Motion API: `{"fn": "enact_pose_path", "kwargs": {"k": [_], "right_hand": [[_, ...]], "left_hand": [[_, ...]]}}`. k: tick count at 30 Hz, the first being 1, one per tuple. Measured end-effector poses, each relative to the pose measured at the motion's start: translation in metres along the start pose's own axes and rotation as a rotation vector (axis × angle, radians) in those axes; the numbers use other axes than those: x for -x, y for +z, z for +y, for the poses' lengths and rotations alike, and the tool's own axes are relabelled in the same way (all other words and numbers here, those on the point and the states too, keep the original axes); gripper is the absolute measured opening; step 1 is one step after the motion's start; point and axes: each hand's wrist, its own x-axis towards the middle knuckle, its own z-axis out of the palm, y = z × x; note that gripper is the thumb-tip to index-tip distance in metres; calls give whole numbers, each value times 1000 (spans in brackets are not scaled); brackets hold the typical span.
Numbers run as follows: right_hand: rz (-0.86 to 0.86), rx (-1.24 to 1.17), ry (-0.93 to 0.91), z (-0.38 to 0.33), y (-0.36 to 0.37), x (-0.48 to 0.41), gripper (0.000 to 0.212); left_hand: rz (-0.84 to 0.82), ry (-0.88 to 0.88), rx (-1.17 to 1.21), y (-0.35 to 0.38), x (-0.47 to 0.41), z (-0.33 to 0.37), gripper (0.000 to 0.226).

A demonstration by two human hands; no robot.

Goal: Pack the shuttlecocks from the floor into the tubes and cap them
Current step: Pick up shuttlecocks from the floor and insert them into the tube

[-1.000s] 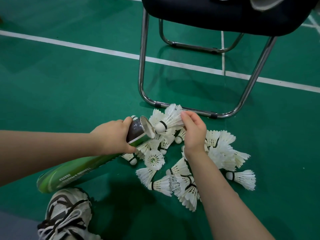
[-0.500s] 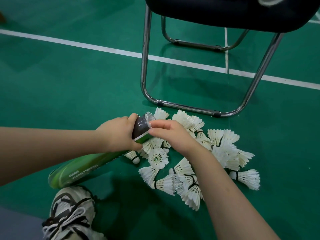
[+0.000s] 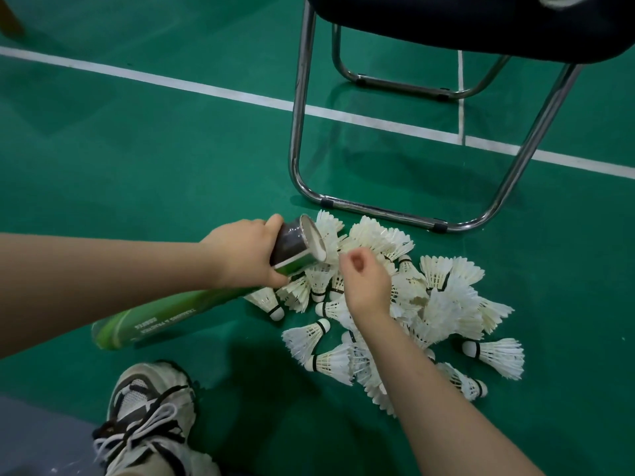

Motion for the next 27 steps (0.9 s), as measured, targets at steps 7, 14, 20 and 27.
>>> {"fn": "enact_pose_path", "kwargs": {"k": [7,14,20,27], "right_hand": [[-54,608,64,61,7,20,52],[-36,628,44,61,4,14,26],[-92,569,173,66,-3,9,21],[-211,822,91,64,-1,21,25]], "left_hand": [[-69,-38,-10,8,10,-6,62],[-66,-28,-13,10,10,-3,61],[-88,-25,-17,12,12,-1,60],[-94,-5,-1,7,15,5,59]]}}
